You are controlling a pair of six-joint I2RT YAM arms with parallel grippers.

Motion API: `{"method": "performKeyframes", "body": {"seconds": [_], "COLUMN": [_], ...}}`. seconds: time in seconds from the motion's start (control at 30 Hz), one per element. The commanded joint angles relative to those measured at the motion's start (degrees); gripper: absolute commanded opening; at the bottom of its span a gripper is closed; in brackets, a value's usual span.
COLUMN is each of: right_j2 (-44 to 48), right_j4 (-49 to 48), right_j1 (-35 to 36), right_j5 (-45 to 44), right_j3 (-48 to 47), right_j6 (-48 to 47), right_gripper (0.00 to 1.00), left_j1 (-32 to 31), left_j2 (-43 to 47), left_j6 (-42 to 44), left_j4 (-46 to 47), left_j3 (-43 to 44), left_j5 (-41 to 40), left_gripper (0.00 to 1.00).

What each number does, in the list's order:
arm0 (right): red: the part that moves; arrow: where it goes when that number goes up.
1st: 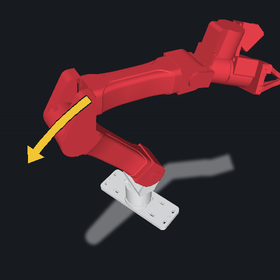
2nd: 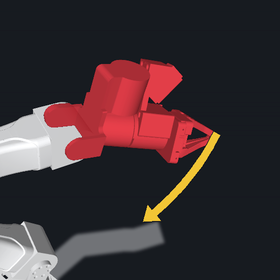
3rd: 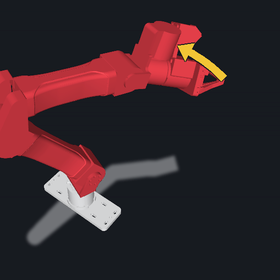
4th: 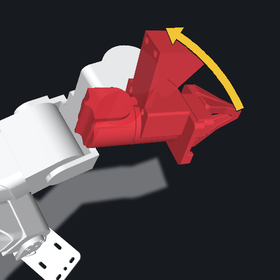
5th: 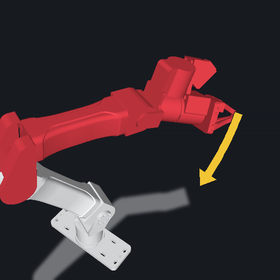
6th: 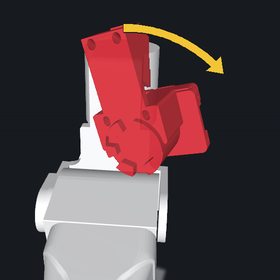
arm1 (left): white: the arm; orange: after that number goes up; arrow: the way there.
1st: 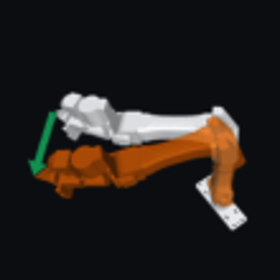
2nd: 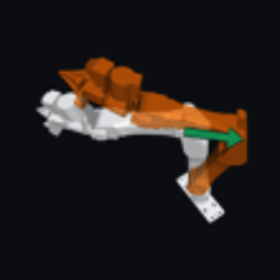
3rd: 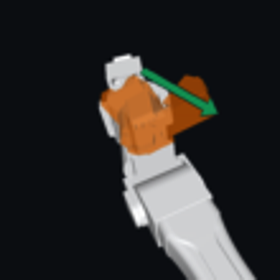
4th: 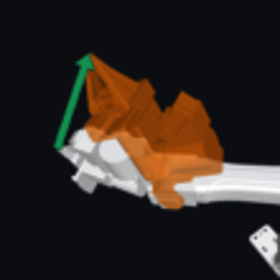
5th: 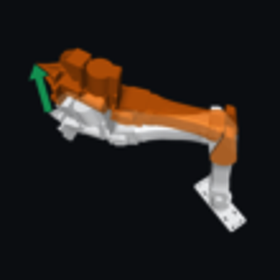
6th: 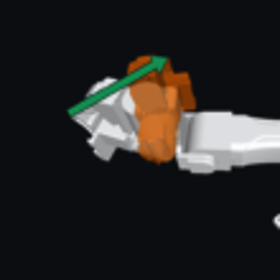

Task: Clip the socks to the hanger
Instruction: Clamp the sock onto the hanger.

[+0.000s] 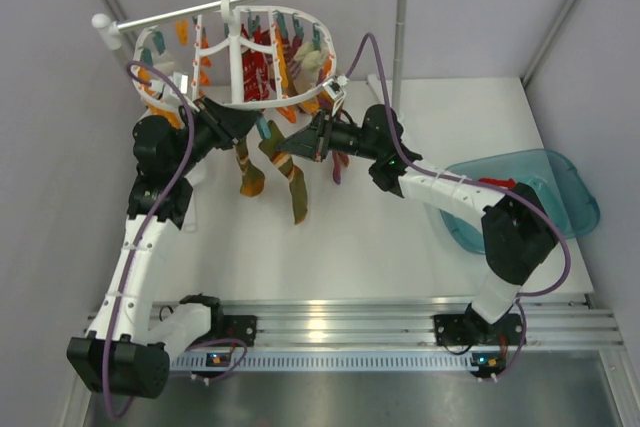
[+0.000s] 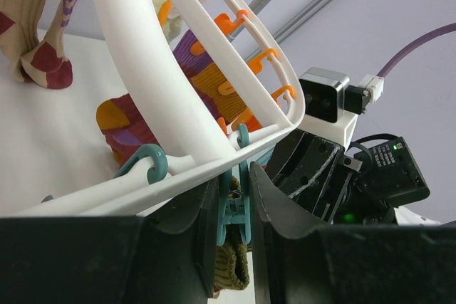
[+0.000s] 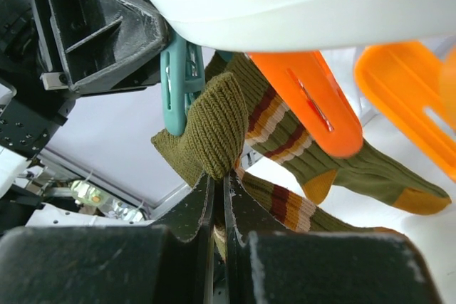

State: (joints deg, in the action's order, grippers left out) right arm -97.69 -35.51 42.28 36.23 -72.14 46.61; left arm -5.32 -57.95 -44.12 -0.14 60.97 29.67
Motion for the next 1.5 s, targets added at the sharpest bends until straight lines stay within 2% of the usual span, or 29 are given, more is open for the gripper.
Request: {"method": "performKeyframes", "body": {"seconds": [0.0, 0.83, 0.9, 0.97, 1.0, 1.07, 1.13, 1.47], "right_j2": [-0.3, -1.0, -1.0, -0.8, -0.9, -0.7, -0.7, 0.6], "right_j4": [1.1, 0.2, 0.3, 0.4, 0.7, 1.1, 1.2, 2.6], "right_j1": [1.1, 2.2, 2.2, 2.2, 2.2, 2.0, 1.8, 0.3], "right_j5": [-1.7, -3.3, -3.3, -3.3, -3.4, -3.3, -3.1, -2.7], "right_j3": [-1.8, -5.7, -5.8, -5.7, -5.7, -5.6, -5.4, -4.7], "right_j6": [-1.7, 1.1, 0.9, 0.9, 0.8, 0.6, 0.2, -1.8], "right_gripper": [0.0, 0.0, 0.0, 0.0, 0.0, 0.0, 0.0, 0.0], "left_j1": [-0.2, -0.3, -0.3, -0.3, -0.2, -0.2, -0.2, 0.4], "left_j2": [-0.1, -0.1, -0.1, 0.4, 0.5, 0.6, 1.1, 7.7], "left_j6": [-1.1, 0.4, 0.4, 0.5, 0.6, 0.9, 0.9, 4.0], "left_j4": [2.4, 1.7, 1.8, 1.3, 1.0, 0.7, 0.4, -6.4], "left_j3": [2.1, 1.2, 1.0, 1.0, 1.1, 1.0, 1.1, -0.5], "left_j5": [3.0, 2.9, 2.8, 1.6, 1.2, 0.7, -0.3, -3.0], "left_gripper": [0.0, 0.0, 0.05, 0.14, 0.27, 0.38, 0.53, 0.85]}}
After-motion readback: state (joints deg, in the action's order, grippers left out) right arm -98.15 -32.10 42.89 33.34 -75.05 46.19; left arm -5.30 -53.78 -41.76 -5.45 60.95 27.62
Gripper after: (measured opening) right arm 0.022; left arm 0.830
